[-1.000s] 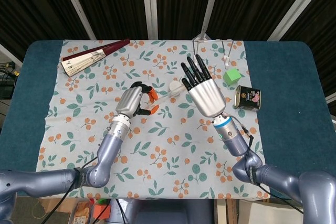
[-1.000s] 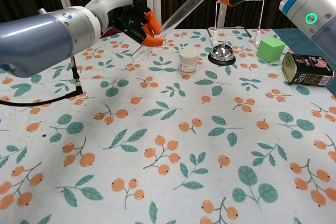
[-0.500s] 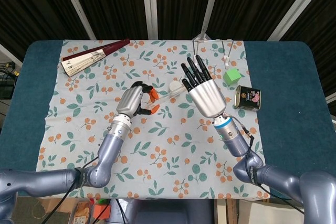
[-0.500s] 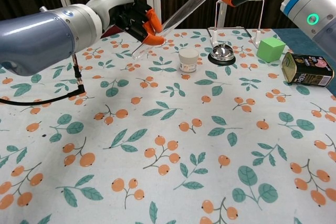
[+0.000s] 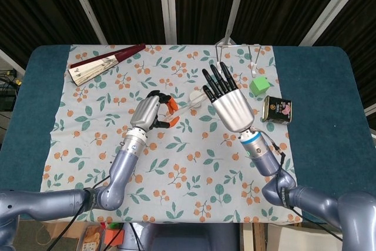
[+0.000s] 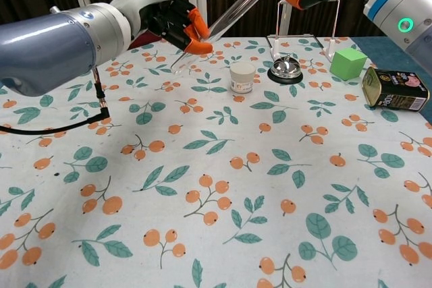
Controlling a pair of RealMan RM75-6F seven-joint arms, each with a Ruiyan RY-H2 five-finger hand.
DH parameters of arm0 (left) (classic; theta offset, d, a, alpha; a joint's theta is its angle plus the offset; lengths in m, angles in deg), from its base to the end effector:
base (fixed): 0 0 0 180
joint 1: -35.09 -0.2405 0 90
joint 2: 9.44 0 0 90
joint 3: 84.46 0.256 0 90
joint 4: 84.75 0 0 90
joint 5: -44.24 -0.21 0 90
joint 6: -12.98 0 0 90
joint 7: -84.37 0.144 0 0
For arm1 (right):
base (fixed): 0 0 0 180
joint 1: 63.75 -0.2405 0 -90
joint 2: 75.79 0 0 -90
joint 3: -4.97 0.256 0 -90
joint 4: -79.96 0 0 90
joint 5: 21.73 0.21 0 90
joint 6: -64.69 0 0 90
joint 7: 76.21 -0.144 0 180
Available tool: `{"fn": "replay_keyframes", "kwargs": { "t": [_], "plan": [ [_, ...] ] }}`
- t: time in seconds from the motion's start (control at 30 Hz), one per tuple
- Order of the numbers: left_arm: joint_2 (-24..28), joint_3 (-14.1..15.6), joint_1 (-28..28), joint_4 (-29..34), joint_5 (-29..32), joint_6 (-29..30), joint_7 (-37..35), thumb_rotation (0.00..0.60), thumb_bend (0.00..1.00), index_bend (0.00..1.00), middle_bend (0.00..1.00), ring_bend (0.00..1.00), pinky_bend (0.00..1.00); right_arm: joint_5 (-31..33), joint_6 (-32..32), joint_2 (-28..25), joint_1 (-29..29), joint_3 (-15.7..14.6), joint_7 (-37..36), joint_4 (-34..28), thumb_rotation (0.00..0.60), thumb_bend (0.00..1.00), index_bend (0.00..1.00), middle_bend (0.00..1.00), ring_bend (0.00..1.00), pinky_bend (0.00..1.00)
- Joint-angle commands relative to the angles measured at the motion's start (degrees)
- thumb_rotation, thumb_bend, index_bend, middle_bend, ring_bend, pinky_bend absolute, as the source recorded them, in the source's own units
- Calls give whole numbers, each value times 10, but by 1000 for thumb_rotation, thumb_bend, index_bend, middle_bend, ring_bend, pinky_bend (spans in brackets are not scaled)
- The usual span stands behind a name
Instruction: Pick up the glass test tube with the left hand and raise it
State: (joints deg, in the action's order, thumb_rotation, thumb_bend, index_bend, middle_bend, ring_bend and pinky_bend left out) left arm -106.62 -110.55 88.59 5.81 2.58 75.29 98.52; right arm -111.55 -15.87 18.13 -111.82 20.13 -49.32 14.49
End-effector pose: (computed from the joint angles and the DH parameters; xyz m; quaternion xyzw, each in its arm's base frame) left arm -0.0305 0.3746 -0.0136 -0.5661 -0.5496 -0.5154 0.3344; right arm -0.0846 -0.3825 0.0489 0.6671 0.0013 0.5121 0.5411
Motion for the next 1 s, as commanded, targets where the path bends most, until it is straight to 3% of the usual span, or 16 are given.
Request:
{"fn": "replay_keyframes", "kwargs": {
  "t": [0.03, 0.43, 0.77, 1.0],
  "plan": [
    [0, 0, 0, 0, -1, 0, -2, 600, 679, 672, 737, 248, 107, 1, 1, -1, 1, 0, 1, -1, 600, 461, 336, 131, 0, 0],
    [3, 8, -2, -3, -15, 2, -3, 600, 679, 672, 737, 255, 120, 23, 16, -10, 11, 3, 24, -7, 600, 460, 94, 39, 0, 0],
    [30, 48, -18, -7, -61, 7, 18, 600, 679, 672, 737, 255, 120, 50, 21, -39, 33, 7, 44, -30, 600, 460, 80, 21, 0, 0],
    [57, 100, -33, -14, -105, -3, 45, 600, 677, 670, 735, 255, 120, 61, 21, -59, 45, 9, 47, -49, 600, 460, 80, 17, 0, 0]
  ]
}}
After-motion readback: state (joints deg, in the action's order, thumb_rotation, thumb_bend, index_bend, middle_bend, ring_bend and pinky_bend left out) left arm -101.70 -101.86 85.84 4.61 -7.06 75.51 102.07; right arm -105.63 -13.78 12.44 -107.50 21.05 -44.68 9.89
